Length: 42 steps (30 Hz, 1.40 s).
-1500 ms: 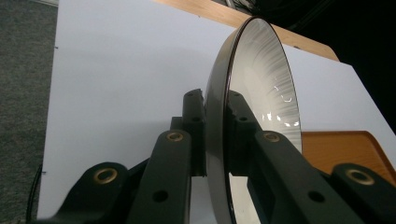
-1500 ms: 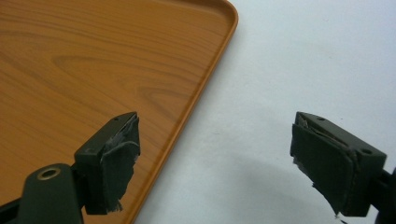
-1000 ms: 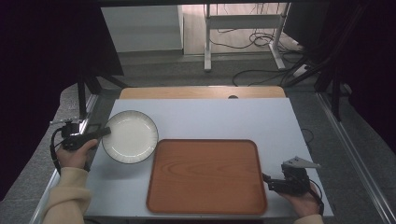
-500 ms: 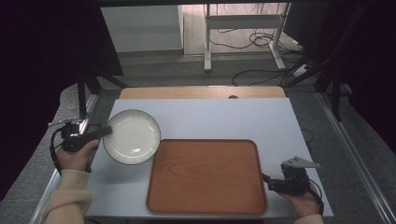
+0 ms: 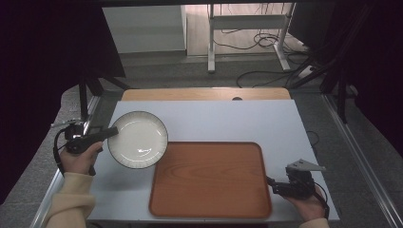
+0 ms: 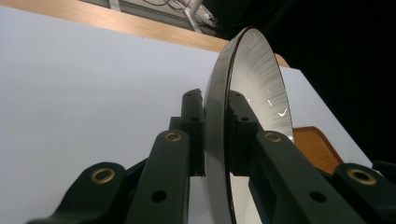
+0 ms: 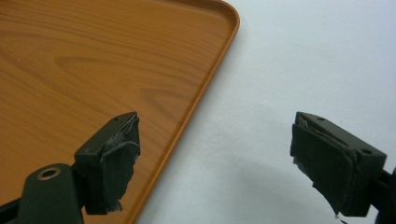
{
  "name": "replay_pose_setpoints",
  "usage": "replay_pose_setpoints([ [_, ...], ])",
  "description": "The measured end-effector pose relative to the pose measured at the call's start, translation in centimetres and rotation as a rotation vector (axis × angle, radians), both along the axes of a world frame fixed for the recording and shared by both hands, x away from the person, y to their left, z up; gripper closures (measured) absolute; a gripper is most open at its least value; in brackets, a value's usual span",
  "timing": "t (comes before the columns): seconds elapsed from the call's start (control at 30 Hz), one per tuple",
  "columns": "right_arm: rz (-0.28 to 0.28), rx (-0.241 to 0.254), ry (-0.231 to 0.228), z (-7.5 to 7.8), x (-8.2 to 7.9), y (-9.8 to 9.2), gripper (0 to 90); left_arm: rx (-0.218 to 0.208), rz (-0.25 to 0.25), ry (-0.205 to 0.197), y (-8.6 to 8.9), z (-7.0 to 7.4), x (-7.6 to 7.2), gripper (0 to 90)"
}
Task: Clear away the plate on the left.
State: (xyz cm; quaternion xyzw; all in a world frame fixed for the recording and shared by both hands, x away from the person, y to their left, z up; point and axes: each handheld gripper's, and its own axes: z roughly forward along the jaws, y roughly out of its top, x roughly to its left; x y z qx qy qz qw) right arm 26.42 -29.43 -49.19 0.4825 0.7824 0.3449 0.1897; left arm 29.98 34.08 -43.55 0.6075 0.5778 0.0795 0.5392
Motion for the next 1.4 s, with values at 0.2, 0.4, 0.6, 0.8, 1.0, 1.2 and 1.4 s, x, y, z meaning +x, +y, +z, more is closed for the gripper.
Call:
replay_pose_setpoints([
  [0.2,-0.001,-0.001,0.0,0.0,0.0,0.0,16.6,-0.003,-0.012,-0.018,-0.4,0.6,-0.2,80.2],
  [0.4,0.0,-0.002,0.0,0.0,0.0,0.0,16.6,-0.006,-0.02,-0.028,-0.6,0.9,-0.3,80.0],
  [0.6,0.001,-0.008,0.0,0.0,0.0,0.0,16.9,0.005,-0.029,-0.035,-0.9,1.0,-0.2,80.0],
  [0.8,-0.005,-0.01,-0.001,0.0,0.0,0.0,17.3,-0.006,-0.023,-0.045,-1.0,1.1,-0.3,79.9],
  [1.0,-0.003,-0.011,0.0,0.0,0.0,0.0,17.3,-0.003,-0.037,-0.053,-1.4,1.5,-0.4,79.8],
  [1.2,-0.005,-0.009,0.002,0.0,0.0,-0.1,17.3,0.003,-0.057,-0.053,-2.0,1.7,-0.4,79.7],
  [1.4,-0.004,-0.011,0.004,-0.1,0.0,-0.1,17.3,0.0,-0.071,-0.055,-2.4,1.7,-0.4,79.6],
])
